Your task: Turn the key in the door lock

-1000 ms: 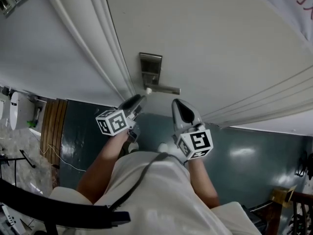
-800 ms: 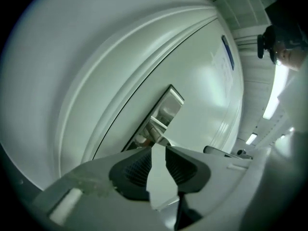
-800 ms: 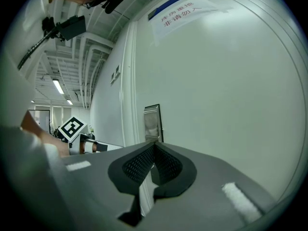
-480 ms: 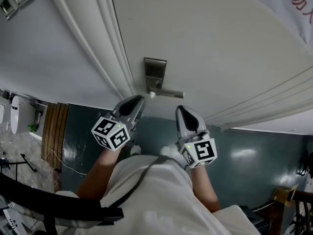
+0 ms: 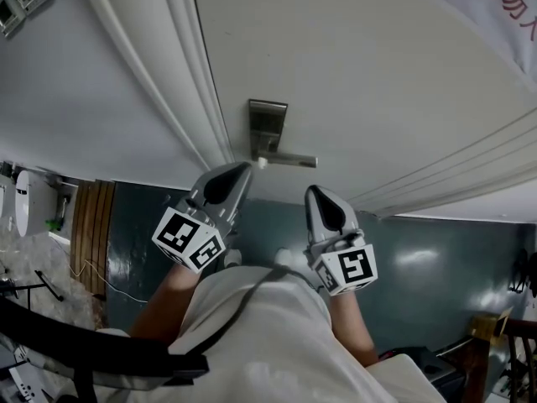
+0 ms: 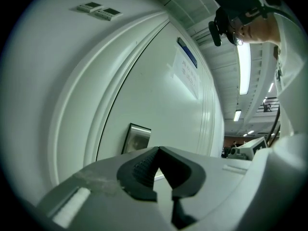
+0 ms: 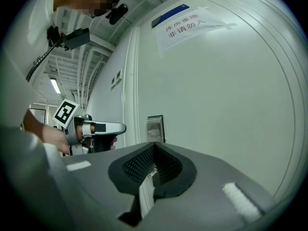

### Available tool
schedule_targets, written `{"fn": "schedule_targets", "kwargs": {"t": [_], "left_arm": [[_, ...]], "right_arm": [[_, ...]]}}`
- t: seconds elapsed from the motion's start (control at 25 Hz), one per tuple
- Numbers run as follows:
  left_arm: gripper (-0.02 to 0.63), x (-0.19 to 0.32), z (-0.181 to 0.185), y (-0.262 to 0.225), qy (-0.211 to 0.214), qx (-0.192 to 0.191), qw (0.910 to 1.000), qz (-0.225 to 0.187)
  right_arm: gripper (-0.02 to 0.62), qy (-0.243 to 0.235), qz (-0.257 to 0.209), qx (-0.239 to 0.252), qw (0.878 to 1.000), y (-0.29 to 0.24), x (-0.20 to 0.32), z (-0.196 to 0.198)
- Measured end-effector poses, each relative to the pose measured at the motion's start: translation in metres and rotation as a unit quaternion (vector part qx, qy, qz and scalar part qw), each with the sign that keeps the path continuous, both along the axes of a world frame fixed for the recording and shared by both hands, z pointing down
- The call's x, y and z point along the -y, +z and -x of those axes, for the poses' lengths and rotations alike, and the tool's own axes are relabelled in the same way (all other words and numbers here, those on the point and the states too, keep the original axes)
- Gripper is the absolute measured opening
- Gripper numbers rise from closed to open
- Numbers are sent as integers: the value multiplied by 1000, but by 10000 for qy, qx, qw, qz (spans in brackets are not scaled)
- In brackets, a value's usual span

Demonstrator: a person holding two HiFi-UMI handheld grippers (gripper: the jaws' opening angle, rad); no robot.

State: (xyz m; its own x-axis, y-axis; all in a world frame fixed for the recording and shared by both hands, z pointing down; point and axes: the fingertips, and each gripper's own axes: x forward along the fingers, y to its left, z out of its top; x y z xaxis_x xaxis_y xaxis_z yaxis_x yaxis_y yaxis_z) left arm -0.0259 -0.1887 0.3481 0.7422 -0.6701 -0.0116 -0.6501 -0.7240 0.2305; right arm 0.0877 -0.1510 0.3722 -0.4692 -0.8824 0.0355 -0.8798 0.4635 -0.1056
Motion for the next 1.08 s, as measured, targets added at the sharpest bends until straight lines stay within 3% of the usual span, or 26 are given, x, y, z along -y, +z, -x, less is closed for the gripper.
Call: {"fn": "schedule_targets", "kwargs": {"t": [0.32, 1.08], "left_arm": [[8, -11, -6, -12, 173, 309, 9984, -438], [8, -3, 3, 22, -36, 321, 9995, 34]], "right_arm": [[8, 54, -31, -32, 10000, -5, -2, 2], [8, 172, 14, -164, 9997, 0, -3, 5]]}}
